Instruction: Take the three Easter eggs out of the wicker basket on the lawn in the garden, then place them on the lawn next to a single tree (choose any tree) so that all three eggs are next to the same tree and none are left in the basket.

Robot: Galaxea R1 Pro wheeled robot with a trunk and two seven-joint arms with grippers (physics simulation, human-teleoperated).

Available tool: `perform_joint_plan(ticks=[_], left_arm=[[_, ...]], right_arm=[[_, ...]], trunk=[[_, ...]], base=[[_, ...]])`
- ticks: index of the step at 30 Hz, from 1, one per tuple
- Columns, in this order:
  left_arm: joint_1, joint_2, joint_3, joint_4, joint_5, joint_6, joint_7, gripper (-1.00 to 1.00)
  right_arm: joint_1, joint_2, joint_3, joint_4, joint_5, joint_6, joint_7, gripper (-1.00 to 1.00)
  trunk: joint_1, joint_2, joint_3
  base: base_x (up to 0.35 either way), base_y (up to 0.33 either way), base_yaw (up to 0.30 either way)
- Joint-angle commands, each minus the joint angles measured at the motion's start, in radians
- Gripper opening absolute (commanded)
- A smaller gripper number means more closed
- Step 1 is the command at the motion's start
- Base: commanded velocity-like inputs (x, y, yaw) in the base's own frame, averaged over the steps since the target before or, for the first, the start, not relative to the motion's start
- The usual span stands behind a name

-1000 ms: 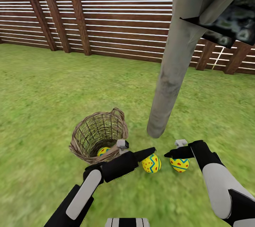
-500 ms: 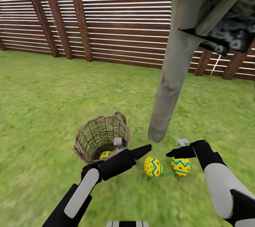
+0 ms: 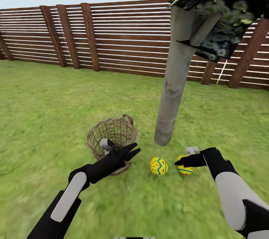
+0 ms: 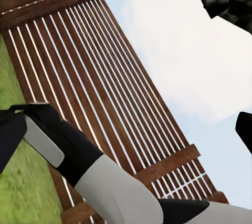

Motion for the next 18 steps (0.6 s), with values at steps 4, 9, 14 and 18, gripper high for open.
perform_joint_plan(ticks=[4,9,14,18], left_arm=[[-0.001,0.002,0.034,0.004,0.010,0.005,-0.009,1.00],[0.001,0.003,0.067,0.012,0.013,0.005,-0.020,1.00],[0.001,0.003,0.073,0.012,0.012,0.005,-0.020,1.00],[0.001,0.003,0.072,0.012,0.012,0.004,-0.020,1.00]], right_arm=[[-0.001,0.005,-0.006,-0.003,0.010,0.002,0.009,1.00],[-0.001,0.005,-0.007,0.000,0.009,0.002,0.009,1.00],[-0.001,0.006,-0.007,0.001,0.008,0.002,0.009,1.00],[-0.001,0.007,-0.006,0.005,0.008,0.002,0.009,1.00]], trunk=[[-0.001,0.000,0.000],[-0.001,0.000,0.003],[-0.001,0.000,0.007],[-0.001,0.000,0.010]], base=[[-0.227,0.000,-0.017],[0.204,0.144,-0.218],[0.269,0.205,-0.238],[0.264,0.222,-0.240]])
